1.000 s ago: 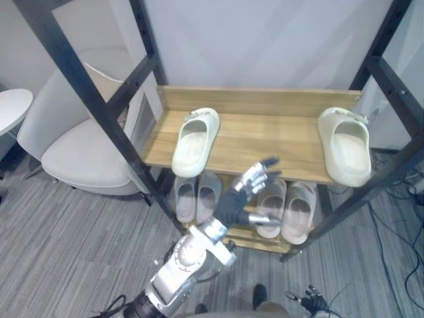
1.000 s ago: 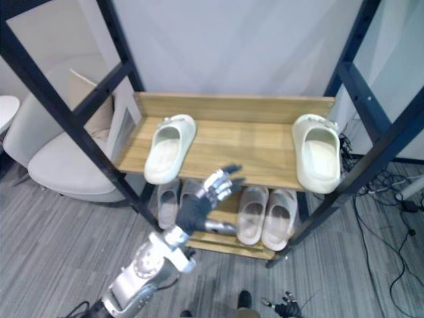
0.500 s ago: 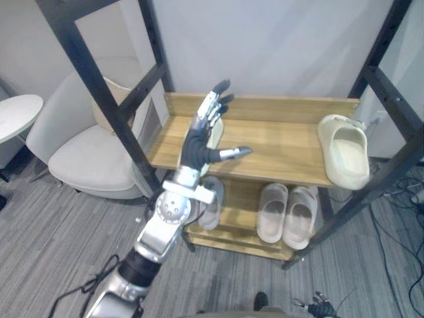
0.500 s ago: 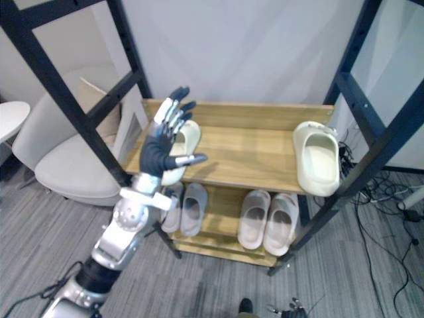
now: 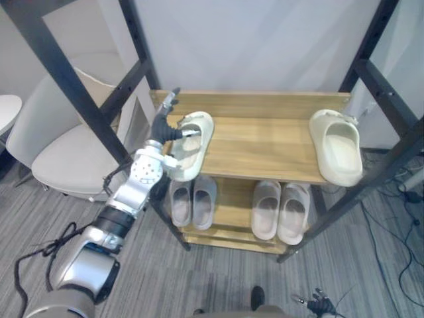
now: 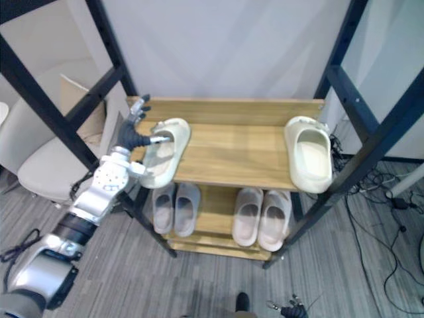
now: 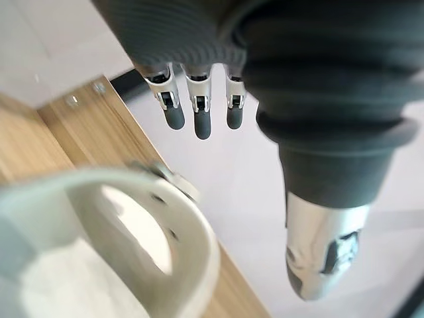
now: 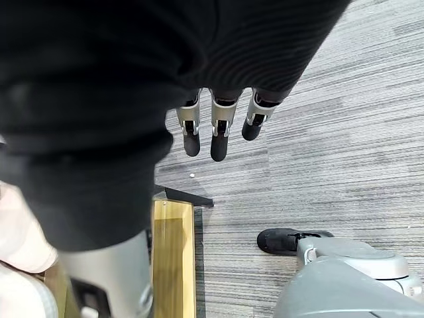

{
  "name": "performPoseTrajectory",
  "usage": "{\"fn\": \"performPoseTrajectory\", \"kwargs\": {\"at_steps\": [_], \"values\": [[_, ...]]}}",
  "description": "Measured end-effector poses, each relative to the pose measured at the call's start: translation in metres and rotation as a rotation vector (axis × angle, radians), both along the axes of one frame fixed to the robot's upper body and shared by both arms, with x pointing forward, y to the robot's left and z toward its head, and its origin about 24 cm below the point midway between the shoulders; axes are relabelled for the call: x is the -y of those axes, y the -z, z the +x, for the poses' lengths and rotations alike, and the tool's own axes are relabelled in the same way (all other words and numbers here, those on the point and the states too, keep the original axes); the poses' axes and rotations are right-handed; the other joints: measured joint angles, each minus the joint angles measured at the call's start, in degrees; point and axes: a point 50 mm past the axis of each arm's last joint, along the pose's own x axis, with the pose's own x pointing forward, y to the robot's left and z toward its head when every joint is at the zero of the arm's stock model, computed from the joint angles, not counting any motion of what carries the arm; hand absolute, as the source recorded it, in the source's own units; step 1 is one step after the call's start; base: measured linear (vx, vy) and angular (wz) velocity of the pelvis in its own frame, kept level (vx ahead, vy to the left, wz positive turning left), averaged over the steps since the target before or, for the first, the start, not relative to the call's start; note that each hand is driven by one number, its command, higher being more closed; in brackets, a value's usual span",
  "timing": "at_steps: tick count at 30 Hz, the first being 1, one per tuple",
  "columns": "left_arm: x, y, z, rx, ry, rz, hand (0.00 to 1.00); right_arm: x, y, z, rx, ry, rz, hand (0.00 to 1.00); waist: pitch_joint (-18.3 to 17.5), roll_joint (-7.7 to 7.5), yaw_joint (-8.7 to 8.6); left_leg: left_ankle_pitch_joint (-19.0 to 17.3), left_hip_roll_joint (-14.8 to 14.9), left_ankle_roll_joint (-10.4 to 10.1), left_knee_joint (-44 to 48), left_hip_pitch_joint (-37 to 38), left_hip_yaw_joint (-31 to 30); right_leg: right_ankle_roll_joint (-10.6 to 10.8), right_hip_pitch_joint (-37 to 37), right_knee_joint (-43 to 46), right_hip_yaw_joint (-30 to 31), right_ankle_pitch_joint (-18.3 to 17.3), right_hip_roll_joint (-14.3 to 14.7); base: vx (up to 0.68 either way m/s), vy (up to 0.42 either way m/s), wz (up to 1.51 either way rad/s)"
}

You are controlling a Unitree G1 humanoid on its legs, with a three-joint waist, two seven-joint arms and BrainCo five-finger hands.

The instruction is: Organize the slippers on the shoe rack

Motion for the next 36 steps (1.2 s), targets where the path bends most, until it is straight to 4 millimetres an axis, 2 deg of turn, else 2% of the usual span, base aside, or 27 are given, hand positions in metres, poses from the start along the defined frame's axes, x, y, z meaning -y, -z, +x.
{"fn": "performPoseTrajectory", "kwargs": {"at_steps": [6, 11, 21, 22, 25, 28, 36], "values": [[-0.01, -0.007, 0.009, -0.007, -0.055, 0.036, 0.0, -0.01, 0.003, 0.001, 0.005, 0.009, 0.028, 0.0, 0.7, 0.16, -0.39, 0.0, 0.0, 0.0, -0.1, 0.1, 0.1, 0.0, 0.0, -0.2, 0.2, 0.0, 0.1, 0.01, 0.0, 0.0], [-0.027, -0.013, 0.018, -0.016, -0.128, 0.115, 0.0, -0.01, 0.003, 0.001, 0.007, 0.01, 0.032, 0.0, 1.8, 0.27, -1.04, -0.2, 0.1, -0.3, -0.1, 0.1, 0.4, -0.1, -0.1, -0.3, 0.6, 0.0, 0.3, -0.01, -0.007, -0.03], [-0.032, -0.019, 0.026, -0.031, -0.172, 0.325, 0.0, -0.011, 0.002, 0.004, 0.024, 0.039, 0.049, 0.0, 2.5, 1.46, -1.59, -0.4, 0.4, -0.5, -0.2, -0.1, 1.6, -0.3, -1.1, -0.3, 1.8, 0.1, 0.8, 0.0, -0.009, -0.06], [-0.032, -0.022, 0.028, -0.025, -0.18, 0.347, 1.0, -0.011, 0.002, 0.004, 0.024, 0.039, 0.049, 0.0, 2.5, 1.46, -1.67, -0.4, 0.5, -0.5, -0.2, -0.1, 1.6, -0.3, -1.1, -0.2, 1.9, 0.2, 0.8, 0.0, -0.013, -0.07], [-0.028, -0.028, 0.032, -0.009, -0.182, 0.406, 1.0, -0.011, 0.002, 0.004, 0.026, 0.041, 0.05, 0.0, 2.6, 1.58, -1.75, -0.4, 0.5, -0.6, -0.2, 0.0, 1.8, -0.3, -1.1, -0.3, 2.0, 0.2, 0.9, 0.0, -0.004, -0.01], [-0.027, -0.026, 0.032, -0.016, -0.183, 0.447, 1.0, -0.011, 0.002, 0.005, 0.028, 0.04, 0.051, 0.0, 2.8, 1.85, -1.87, -0.4, 0.5, -0.6, -0.2, 0.0, 2.0, -0.4, -1.1, -0.3, 2.2, 0.2, 0.9, 0.0, -0.002, -0.01], [-0.026, -0.024, 0.033, -0.036, -0.18, 0.454, 1.0, -0.013, 0.003, 0.006, 0.03, 0.043, 0.057, 0.0, 3.0, 2.24, -2.38, -0.5, 0.6, -0.7, -0.2, 0.5, 2.8, -0.5, -1.1, -0.3, 3.0, 0.4, 1.0, -0.01, -0.005, -0.05]]}}
